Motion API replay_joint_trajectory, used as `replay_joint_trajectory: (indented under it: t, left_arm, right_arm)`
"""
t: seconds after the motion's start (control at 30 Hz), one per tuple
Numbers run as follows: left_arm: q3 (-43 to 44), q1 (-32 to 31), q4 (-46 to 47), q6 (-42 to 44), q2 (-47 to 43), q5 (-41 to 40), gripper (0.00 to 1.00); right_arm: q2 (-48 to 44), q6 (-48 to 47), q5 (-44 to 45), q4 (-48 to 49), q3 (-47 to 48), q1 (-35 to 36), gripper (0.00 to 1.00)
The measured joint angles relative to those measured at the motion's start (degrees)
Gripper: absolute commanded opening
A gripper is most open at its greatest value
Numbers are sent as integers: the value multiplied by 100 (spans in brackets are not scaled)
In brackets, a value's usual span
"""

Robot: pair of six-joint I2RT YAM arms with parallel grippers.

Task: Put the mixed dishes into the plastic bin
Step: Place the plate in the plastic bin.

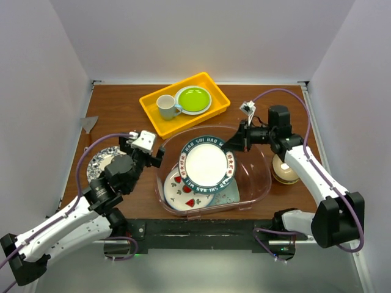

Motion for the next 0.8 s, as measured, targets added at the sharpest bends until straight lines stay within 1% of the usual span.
replay_joint_trajectory:
  t: [0.27, 0.5, 0.8]
  left_arm:
    - [-31, 70, -68, -50, -7, -7, 100]
    - [-33, 111, -72, -85, -87, -28, 100]
    - [-35, 149, -72, -87, -125, -48, 100]
  right_arm:
    - [240, -275, 201, -35, -26, 282, 0]
    - [542, -448, 588, -85, -26, 629, 0]
    - [1165, -485, 1200, -129, -26, 1346, 0]
